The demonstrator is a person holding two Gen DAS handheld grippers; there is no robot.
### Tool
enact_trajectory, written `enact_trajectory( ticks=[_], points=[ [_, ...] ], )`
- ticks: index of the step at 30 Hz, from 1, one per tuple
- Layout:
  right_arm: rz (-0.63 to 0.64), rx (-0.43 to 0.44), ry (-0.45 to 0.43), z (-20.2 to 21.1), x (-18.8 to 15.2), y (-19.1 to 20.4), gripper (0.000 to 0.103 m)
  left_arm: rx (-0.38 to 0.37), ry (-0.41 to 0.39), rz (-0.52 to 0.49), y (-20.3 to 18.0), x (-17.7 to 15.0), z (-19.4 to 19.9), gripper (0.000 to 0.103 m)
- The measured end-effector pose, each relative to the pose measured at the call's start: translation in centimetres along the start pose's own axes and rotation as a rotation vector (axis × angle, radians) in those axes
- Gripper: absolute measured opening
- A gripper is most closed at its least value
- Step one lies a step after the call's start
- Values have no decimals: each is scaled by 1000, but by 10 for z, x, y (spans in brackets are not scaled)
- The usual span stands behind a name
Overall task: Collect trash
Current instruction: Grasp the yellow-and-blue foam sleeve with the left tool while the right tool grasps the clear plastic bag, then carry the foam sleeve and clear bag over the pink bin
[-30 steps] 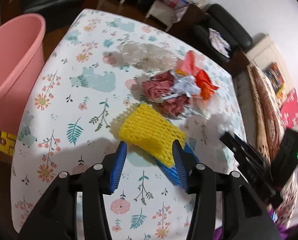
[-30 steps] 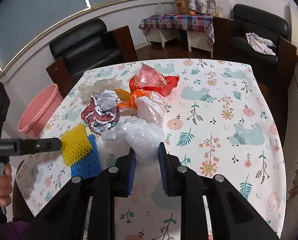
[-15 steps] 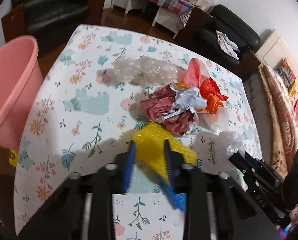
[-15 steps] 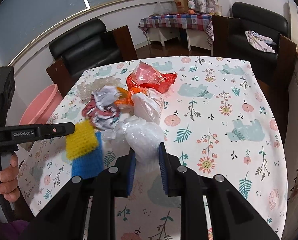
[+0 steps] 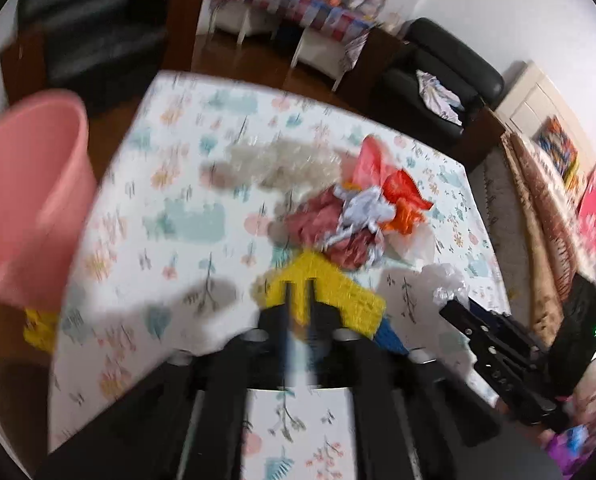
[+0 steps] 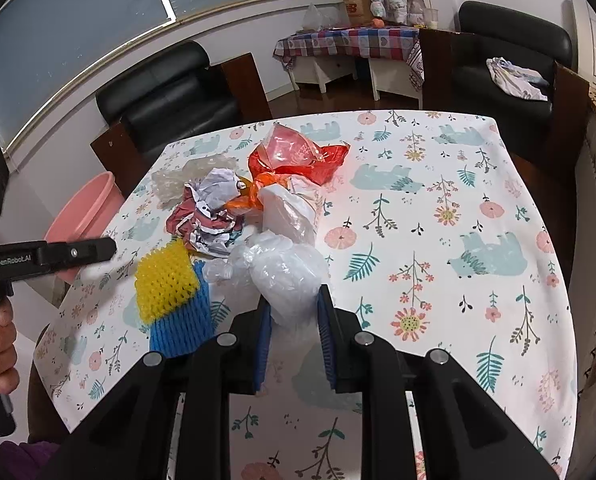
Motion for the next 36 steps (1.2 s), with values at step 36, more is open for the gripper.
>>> enact_trajectory(
  ticks=[36],
  points=[
    [-44,88,-58,28,9,3,21,83,-228,-83,-9,14,36,9]
  ],
)
Point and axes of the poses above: each gripper's, at about its wrist camera, not at the fingertips, and z roughly against the way its jaws point, y to its left, x to its top, the point moved 6 cm from there along -z, roughly the way its jaws point, and after that the axes turned 9 degrees about y, right-handed, at the moved point
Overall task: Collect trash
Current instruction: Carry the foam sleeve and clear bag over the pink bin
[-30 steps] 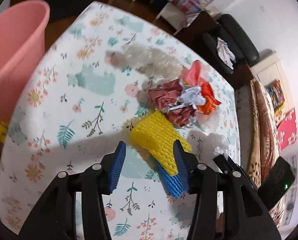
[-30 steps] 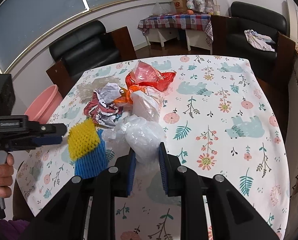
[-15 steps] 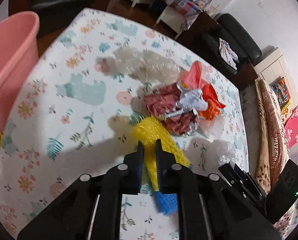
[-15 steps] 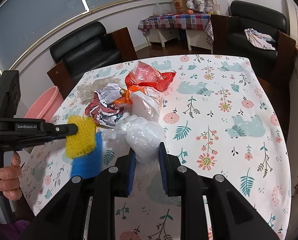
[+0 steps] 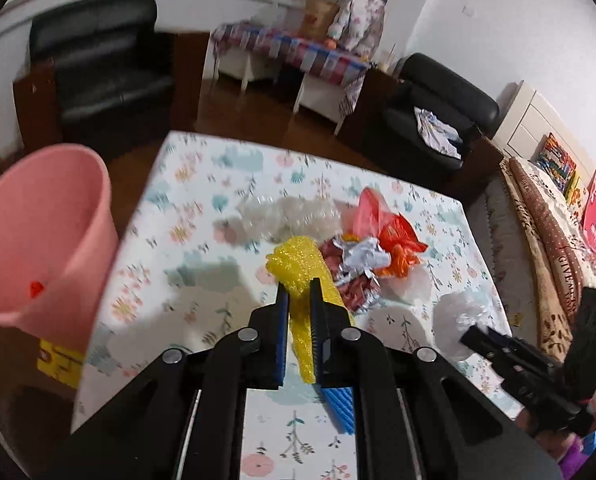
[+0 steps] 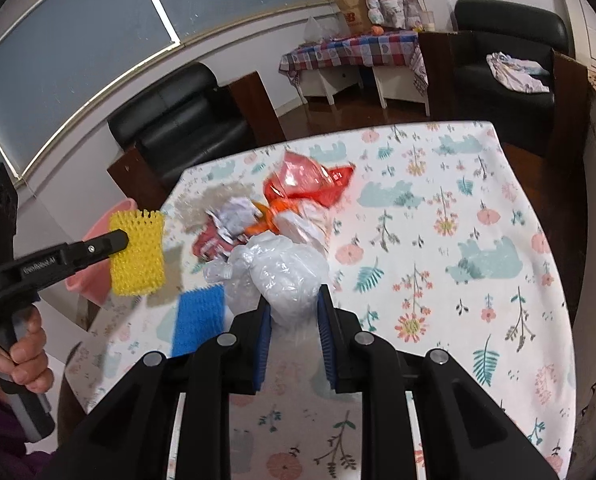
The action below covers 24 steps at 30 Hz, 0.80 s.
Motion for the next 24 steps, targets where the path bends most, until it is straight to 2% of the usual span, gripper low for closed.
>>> enact_trajectory(
  ticks=[5,11,24],
  points=[
    [49,17,-33,10,13,21,21,63,-75,-50,4,5,16,9],
    [122,62,-36,4,32,56,21,109,-131,-55,18,10,32,9],
    [242,210,-6,-28,65,151,21,188,-214,43,83,21,62,9]
  ],
)
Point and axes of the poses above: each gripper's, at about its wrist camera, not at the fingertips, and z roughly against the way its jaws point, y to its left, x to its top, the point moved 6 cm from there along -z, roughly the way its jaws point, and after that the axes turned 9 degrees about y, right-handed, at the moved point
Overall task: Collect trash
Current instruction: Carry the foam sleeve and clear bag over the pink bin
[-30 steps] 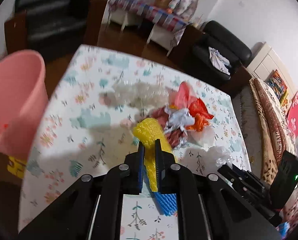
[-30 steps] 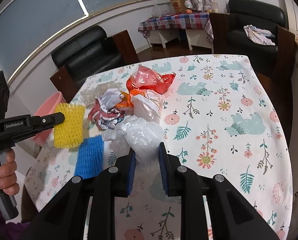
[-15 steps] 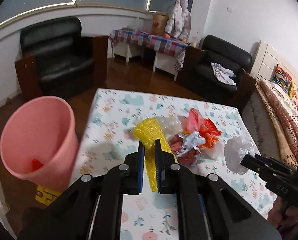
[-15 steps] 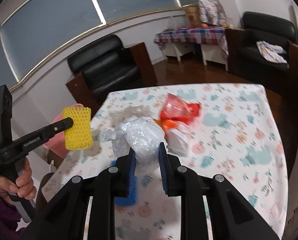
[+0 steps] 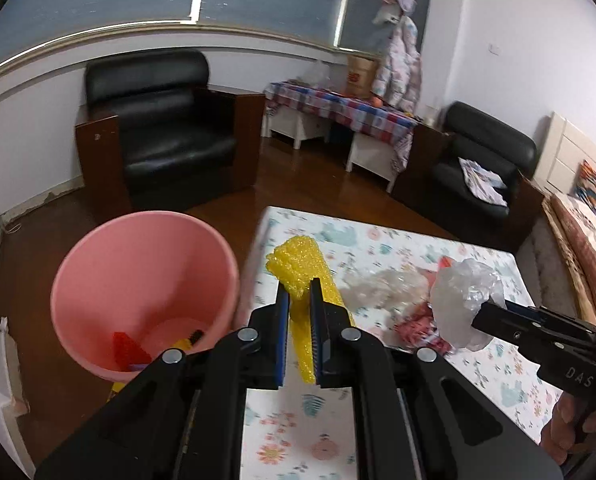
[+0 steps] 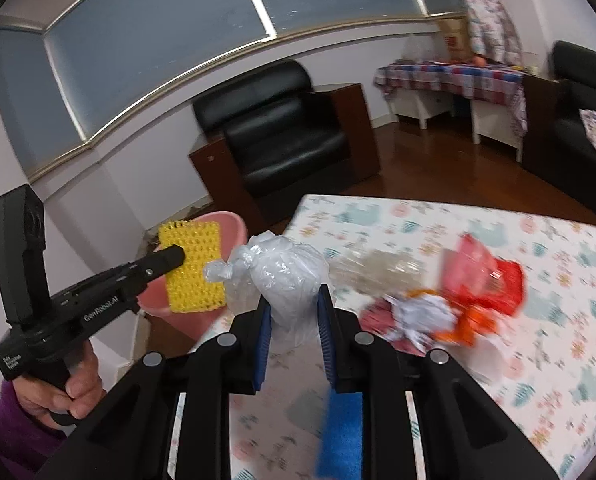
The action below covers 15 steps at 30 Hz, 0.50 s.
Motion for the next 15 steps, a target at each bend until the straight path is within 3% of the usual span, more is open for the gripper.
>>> enact_trajectory(
  ticks=[8,15],
  points=[
    [64,90,24,-36,33,49,21,65,-41,59,45,9,9,9],
    [102,166,73,-84,52,93,21,172,-70,102,96,11,13,9]
  ],
)
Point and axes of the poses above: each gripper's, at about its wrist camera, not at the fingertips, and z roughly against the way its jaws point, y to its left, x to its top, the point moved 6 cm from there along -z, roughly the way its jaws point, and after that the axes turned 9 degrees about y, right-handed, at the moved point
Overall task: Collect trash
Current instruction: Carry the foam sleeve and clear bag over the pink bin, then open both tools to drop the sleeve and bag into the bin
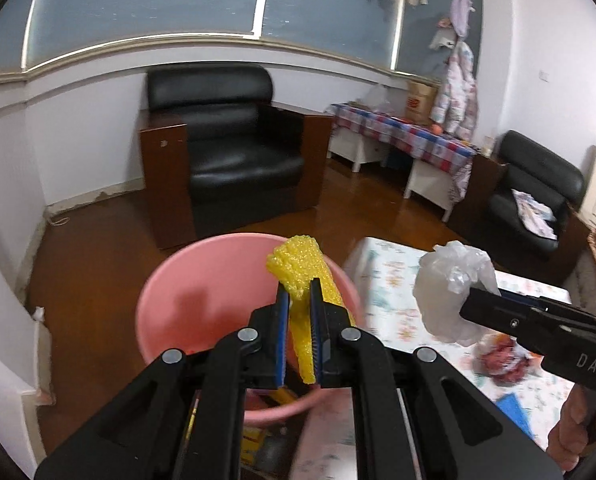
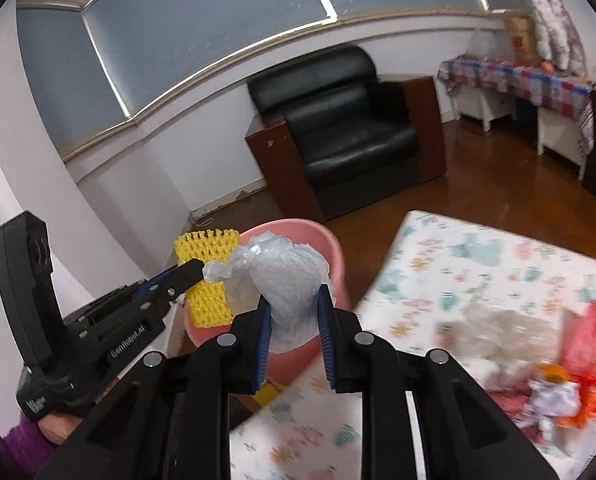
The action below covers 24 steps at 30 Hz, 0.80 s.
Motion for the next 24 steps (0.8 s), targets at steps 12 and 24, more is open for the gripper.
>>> enact_trajectory(
  ticks=[12,24],
  points=[
    [-34,27,120,-87,4,13,21,55,87,44,39,-14,-42,9],
    [-42,6,152,-109,1,13,21,57,117,56,45,-22,-55,9]
  ],
)
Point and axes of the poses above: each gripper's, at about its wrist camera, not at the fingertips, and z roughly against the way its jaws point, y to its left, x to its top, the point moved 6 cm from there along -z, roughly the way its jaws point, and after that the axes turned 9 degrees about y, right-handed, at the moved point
